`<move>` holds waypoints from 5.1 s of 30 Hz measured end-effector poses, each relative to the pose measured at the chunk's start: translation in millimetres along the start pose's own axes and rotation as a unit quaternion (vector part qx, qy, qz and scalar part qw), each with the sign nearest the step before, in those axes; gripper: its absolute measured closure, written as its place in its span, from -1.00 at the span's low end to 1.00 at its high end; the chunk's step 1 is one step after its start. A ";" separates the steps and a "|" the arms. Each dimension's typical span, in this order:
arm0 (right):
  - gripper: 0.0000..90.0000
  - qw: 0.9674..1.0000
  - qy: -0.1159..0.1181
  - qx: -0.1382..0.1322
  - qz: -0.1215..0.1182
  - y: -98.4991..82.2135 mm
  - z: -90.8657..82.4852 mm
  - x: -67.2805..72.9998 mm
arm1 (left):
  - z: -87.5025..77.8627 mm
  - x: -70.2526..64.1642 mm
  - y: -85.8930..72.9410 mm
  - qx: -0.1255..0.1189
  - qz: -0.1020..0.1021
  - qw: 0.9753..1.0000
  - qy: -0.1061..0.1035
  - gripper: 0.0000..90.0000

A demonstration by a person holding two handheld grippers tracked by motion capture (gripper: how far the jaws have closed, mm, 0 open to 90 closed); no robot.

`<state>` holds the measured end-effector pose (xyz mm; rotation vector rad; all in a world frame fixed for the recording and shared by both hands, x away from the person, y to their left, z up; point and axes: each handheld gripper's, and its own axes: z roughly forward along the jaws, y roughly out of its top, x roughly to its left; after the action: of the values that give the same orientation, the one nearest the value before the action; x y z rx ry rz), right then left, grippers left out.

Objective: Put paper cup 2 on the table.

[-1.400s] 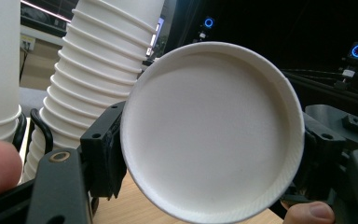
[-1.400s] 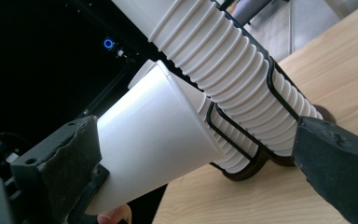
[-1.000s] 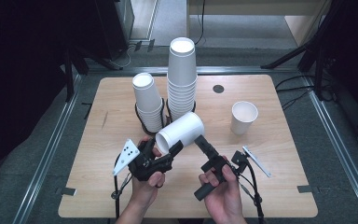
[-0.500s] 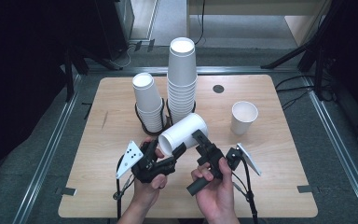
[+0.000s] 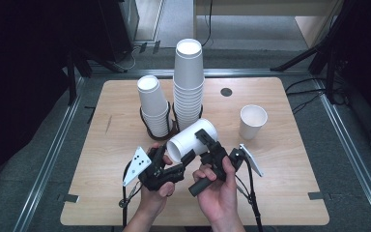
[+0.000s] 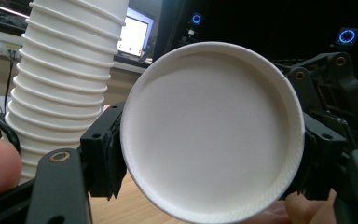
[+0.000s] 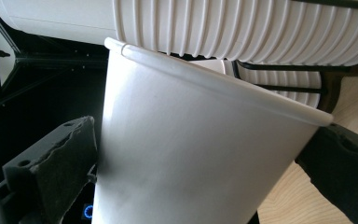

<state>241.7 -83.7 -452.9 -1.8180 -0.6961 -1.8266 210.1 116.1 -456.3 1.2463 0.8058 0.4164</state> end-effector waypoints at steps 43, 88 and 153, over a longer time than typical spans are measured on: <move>-0.66 0.962 0.019 -0.082 -0.260 9.8 -13.7 30.6 | -0.7 4.5 20.6 0.062 -0.025 0.997 -0.044 -0.79; -0.66 0.763 -0.060 -0.184 -0.616 27.2 -42.6 44.5 | -2.4 16.4 20.3 0.071 -0.026 0.997 -0.006 -0.82; -0.66 0.673 -0.147 -0.061 -0.722 87.8 -30.1 -84.6 | -144.8 126.7 -21.7 0.105 -0.040 0.949 0.296 -0.81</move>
<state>276.7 -172.1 -534.9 -1.6207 -2.7822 -2.3153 184.8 293.1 -530.6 1.2920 1.4376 0.6659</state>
